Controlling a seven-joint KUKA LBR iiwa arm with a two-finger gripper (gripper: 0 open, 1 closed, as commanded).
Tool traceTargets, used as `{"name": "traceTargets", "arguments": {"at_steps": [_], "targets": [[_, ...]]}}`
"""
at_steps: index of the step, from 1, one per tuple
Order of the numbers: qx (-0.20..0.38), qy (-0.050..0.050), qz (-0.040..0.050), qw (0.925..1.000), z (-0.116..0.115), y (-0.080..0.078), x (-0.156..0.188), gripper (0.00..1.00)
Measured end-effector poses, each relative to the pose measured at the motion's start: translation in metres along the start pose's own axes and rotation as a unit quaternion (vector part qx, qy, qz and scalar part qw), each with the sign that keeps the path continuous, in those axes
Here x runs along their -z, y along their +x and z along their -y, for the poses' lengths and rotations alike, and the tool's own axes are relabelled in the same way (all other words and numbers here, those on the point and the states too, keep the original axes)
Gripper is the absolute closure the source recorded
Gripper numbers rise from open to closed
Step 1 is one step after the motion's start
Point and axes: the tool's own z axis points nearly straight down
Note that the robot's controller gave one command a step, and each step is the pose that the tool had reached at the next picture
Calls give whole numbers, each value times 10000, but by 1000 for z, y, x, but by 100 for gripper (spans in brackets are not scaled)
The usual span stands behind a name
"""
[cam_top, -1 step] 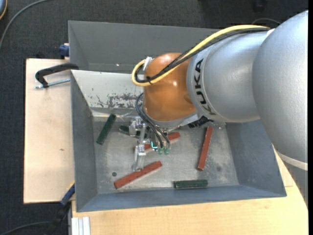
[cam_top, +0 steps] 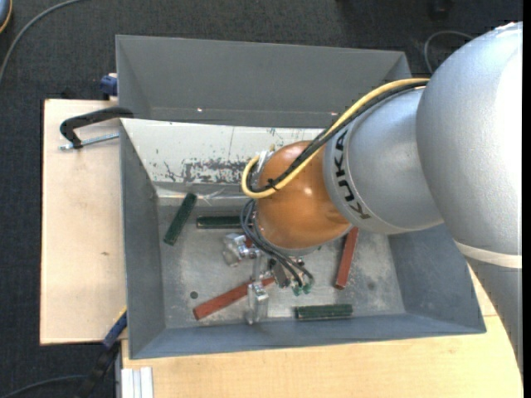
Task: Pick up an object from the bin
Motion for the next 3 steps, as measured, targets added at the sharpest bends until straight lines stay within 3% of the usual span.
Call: {"name": "traceTargets", "arguments": {"at_steps": [1,2,3], "targets": [[-5,-11,62,10000,-1,-4,4,100],[1002,1,99,9949,-22,-52,116,100],[989,-3,53,9951,-22,-49,112,0]]}}
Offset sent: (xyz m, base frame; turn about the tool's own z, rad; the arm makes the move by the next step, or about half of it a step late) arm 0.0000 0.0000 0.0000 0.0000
